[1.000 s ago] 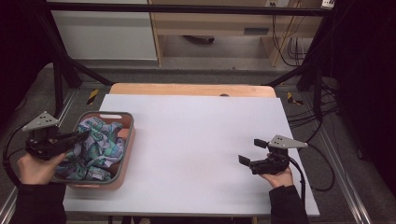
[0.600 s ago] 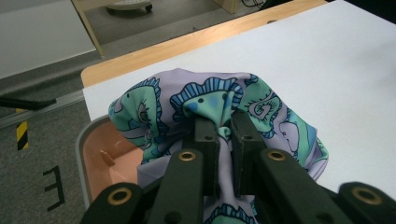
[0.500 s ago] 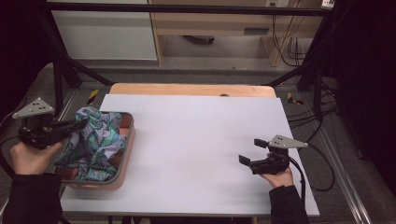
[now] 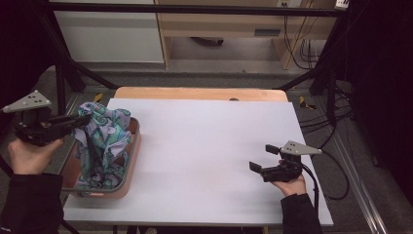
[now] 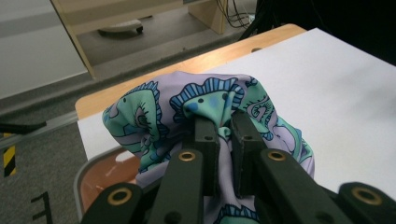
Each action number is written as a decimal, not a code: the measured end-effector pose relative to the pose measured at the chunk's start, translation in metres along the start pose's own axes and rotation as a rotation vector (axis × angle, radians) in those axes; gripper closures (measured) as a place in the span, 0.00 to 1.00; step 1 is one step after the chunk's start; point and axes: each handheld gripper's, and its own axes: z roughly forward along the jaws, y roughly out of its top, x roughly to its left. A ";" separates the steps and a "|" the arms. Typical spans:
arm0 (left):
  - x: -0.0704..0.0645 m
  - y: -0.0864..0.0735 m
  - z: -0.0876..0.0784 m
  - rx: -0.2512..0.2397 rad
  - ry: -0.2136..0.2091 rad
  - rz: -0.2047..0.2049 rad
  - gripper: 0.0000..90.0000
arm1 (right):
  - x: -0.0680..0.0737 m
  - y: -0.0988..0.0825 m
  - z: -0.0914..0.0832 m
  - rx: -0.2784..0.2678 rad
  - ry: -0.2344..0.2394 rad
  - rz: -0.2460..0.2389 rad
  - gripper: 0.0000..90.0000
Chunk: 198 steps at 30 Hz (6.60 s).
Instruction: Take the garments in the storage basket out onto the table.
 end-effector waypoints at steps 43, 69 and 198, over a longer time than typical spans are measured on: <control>-0.042 0.085 0.003 -0.121 -0.054 0.083 0.92 | 0.001 0.001 0.001 -0.002 0.004 -0.004 0.02; -0.084 0.120 0.024 -0.244 -0.127 0.109 0.92 | 0.001 0.001 0.000 -0.007 0.005 -0.004 0.02; -0.139 -0.079 0.206 0.129 -0.241 -0.039 0.04 | 0.019 -0.003 0.029 0.052 -0.024 -0.005 0.03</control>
